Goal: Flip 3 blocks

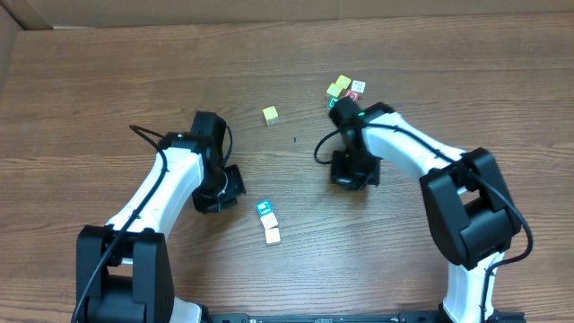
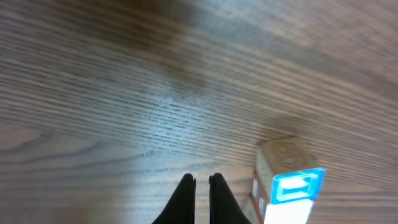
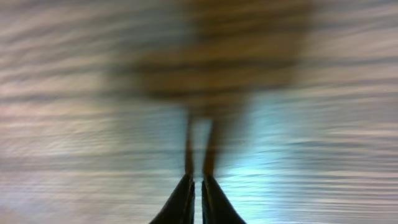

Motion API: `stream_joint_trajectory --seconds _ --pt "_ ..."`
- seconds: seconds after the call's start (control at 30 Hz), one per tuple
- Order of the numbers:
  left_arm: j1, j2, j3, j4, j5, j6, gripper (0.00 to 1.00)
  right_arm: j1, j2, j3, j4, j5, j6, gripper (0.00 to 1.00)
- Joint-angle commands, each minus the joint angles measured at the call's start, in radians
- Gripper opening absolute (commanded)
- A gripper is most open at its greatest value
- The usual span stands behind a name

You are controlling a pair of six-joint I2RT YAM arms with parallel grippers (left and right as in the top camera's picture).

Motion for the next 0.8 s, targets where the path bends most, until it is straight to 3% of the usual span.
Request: stream_joint_trajectory --seconds 0.0,0.13,0.2,0.23,0.5,0.77 --pt "-0.032 0.008 -0.069 0.049 0.015 0.014 0.04 -0.062 -0.021 0.008 -0.008 0.16 -0.037 0.15" --pt "-0.065 0.008 -0.084 0.067 0.011 0.016 0.04 -0.114 -0.021 0.008 -0.007 0.212 -0.037 0.43" --pt "-0.087 0.012 -0.084 0.069 0.011 0.014 0.04 -0.147 -0.021 0.008 -0.005 0.241 -0.037 0.91" --pt "-0.092 0.015 -0.084 0.07 0.008 0.014 0.04 -0.156 -0.021 0.008 -0.005 0.241 -0.037 1.0" --pt "-0.095 0.095 -0.084 0.118 0.008 0.014 0.04 -0.183 -0.021 0.008 0.023 0.241 -0.037 1.0" --pt "-0.095 0.147 -0.084 0.18 0.023 0.028 0.04 -0.183 -0.021 0.008 0.169 0.241 -0.037 1.0"
